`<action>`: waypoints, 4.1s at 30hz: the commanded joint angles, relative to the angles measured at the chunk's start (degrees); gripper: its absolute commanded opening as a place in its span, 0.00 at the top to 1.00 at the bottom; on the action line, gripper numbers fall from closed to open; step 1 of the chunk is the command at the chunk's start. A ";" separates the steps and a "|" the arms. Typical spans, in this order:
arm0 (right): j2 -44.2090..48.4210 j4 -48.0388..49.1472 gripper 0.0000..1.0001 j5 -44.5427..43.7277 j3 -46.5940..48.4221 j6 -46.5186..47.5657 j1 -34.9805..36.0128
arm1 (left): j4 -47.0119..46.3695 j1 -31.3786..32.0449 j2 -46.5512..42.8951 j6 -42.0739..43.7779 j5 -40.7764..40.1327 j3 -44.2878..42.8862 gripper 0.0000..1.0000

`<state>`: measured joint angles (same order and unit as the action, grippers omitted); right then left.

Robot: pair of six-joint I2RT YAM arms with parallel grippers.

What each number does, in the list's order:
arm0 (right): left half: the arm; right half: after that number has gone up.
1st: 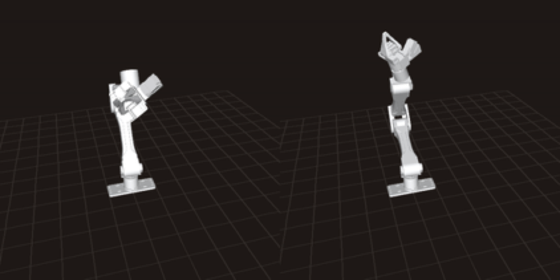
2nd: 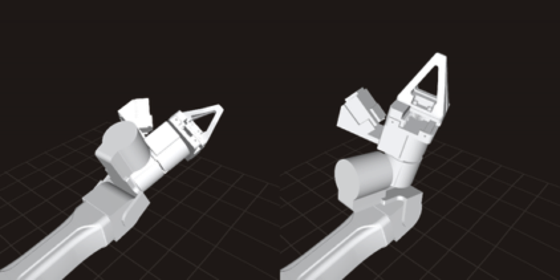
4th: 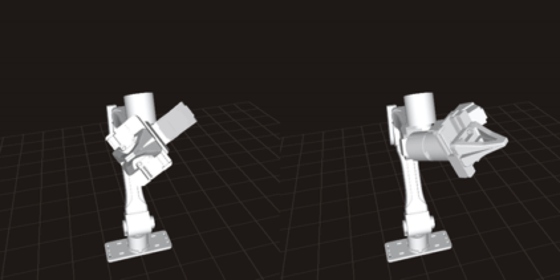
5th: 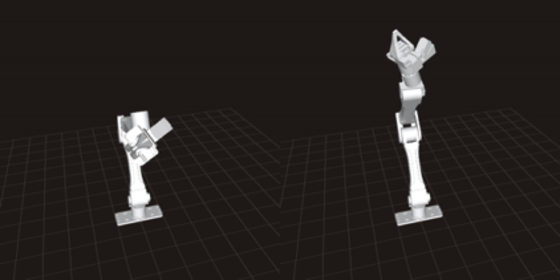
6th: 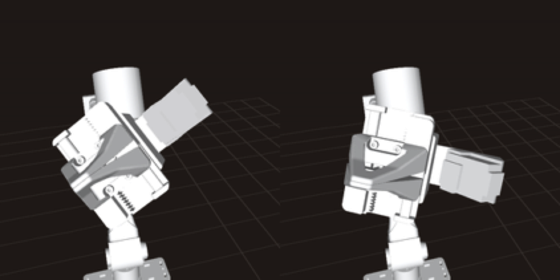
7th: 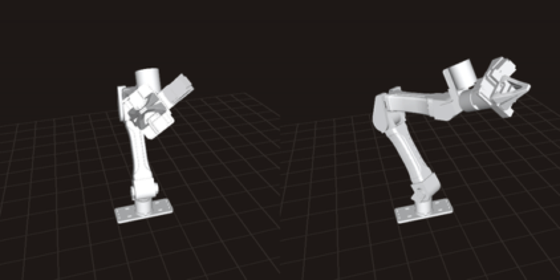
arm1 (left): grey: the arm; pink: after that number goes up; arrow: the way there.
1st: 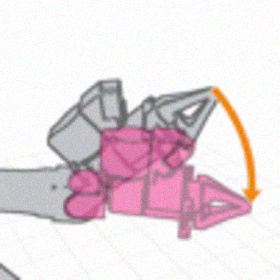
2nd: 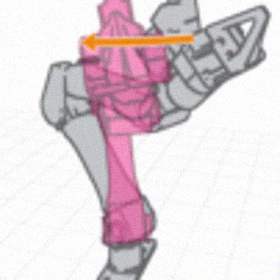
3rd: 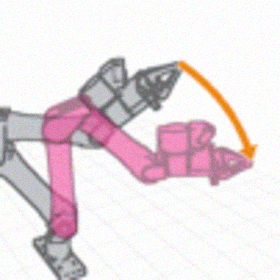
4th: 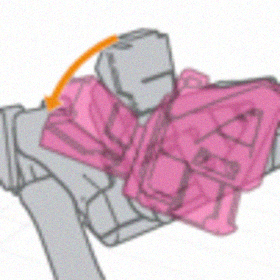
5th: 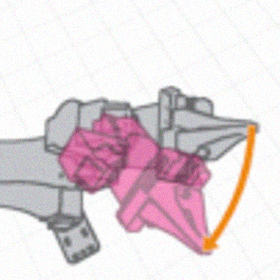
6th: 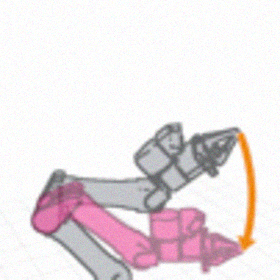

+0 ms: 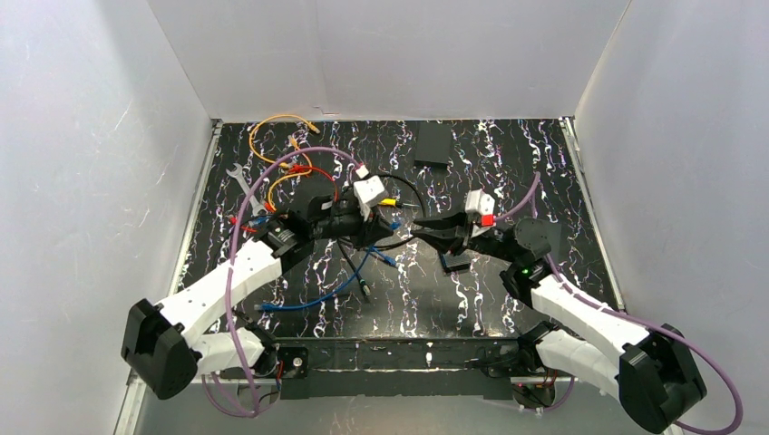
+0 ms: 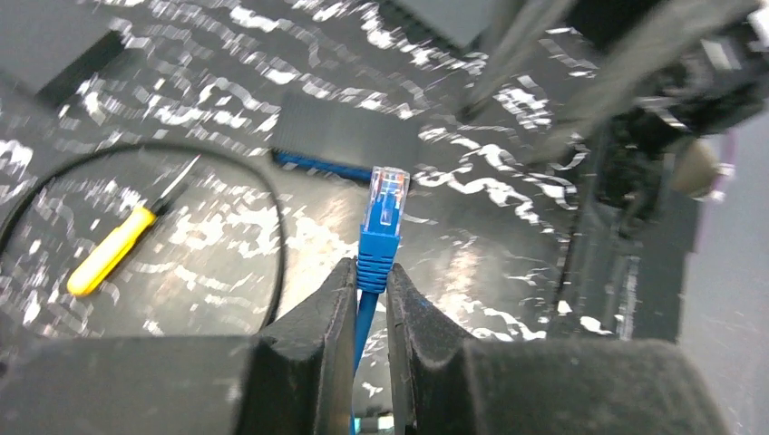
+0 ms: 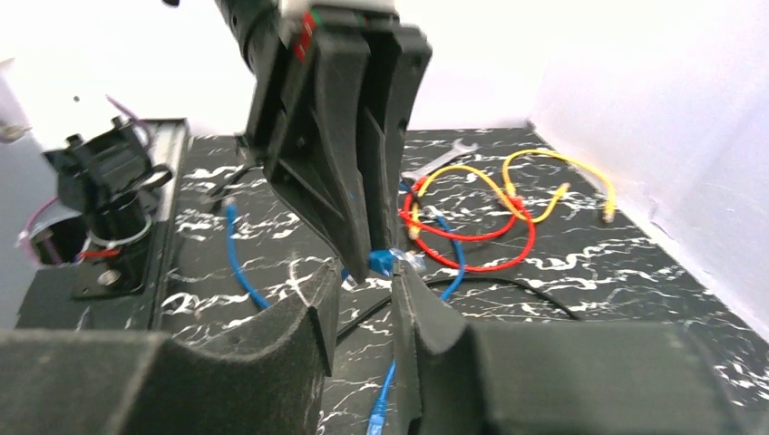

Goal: Insert the plug into the switch port
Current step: Pick up the connector from the center of the board, then insert the connector into the switch port.

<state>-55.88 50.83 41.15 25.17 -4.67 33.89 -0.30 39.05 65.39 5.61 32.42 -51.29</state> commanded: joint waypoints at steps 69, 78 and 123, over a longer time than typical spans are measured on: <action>-32.49 -51.36 0.34 -17.62 13.94 -14.92 -16.07 | 15.21 10.42 35.97 -2.17 -26.35 -15.39 1.00; -31.89 -47.47 0.35 -14.85 12.26 -13.51 -14.80 | 18.66 11.32 40.06 -3.32 -29.67 -17.97 1.00; -19.60 -46.16 0.32 -21.67 3.53 -18.64 -16.40 | 20.85 19.73 27.59 -5.17 -40.04 -11.87 1.00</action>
<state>-75.46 2.98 17.37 29.08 -22.79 17.63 20.99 57.01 93.71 1.21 -12.21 -61.63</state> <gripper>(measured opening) 0.686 0.130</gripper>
